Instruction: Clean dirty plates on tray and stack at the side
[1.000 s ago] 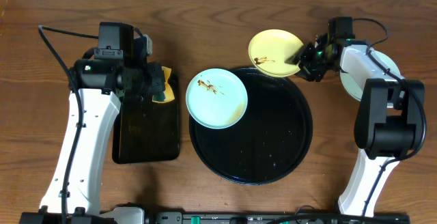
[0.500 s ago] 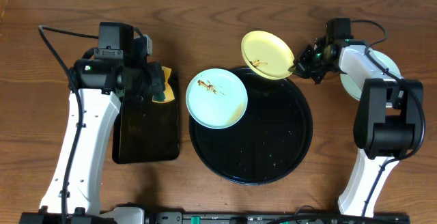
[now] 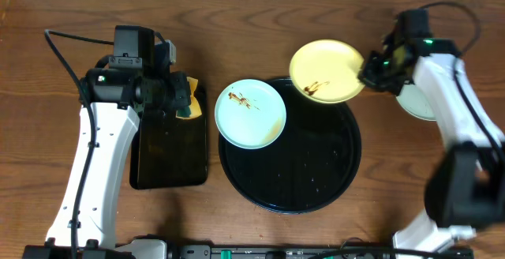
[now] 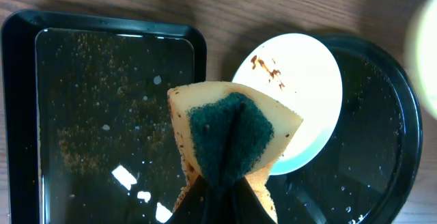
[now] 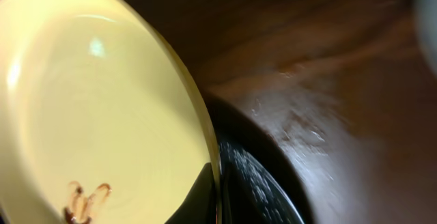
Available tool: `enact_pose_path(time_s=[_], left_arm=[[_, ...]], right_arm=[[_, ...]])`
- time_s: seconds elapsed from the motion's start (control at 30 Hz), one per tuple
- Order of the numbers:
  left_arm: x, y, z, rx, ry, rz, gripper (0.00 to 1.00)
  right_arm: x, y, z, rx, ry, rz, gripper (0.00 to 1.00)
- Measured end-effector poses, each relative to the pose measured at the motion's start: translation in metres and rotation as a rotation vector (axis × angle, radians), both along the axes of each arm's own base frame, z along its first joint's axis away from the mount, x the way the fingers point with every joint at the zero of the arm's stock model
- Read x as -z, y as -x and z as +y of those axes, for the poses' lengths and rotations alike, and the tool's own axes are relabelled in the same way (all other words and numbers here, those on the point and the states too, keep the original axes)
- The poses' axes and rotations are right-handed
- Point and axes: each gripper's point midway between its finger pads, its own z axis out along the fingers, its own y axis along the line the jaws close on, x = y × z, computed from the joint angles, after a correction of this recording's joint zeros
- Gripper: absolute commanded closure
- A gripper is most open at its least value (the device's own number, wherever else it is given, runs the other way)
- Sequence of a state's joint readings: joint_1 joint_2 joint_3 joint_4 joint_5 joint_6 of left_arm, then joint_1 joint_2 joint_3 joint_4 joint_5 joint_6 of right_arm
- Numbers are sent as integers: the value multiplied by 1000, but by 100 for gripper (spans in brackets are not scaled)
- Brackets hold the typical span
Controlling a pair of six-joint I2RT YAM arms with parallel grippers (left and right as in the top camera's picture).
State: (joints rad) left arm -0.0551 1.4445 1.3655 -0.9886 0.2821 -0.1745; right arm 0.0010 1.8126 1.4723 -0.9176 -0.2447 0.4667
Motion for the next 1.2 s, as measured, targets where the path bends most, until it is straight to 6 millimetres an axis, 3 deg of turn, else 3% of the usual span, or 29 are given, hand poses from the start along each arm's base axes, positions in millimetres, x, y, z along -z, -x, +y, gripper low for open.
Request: enact_pose_path(time_s=[0.1, 0.17, 0.33, 0.43, 0.57, 0.73, 0.87, 0.97, 1.2], left_arm=[[0, 0, 2, -3, -10, 0, 93], [1, 0, 5, -8, -26, -1, 92], [2, -1, 14, -31, -52, 2, 93], [3, -2, 31, -86, -69, 5, 93], [10, -4, 53, -157, -78, 23, 93], [50, -6, 68, -196, -88, 127, 92], [99, -2, 68, -191, -86, 246, 93], [127, -5, 62, -178, -48, 292, 93], [167, -21, 33, -91, 139, 275, 92]], right_arm=[[-44, 22, -3, -45, 92, -67, 98], [-62, 42, 4, -99, 158, -80, 98], [-71, 74, 34, -243, 265, -67, 98], [-56, 88, 53, -312, 291, -35, 98], [-25, 102, 60, -331, 295, 20, 98], [16, 115, 62, -320, 264, 63, 98], [43, 130, 59, -315, 253, 110, 98], [51, 138, 59, -316, 240, 134, 98], [51, 138, 63, -320, 217, 133, 98]])
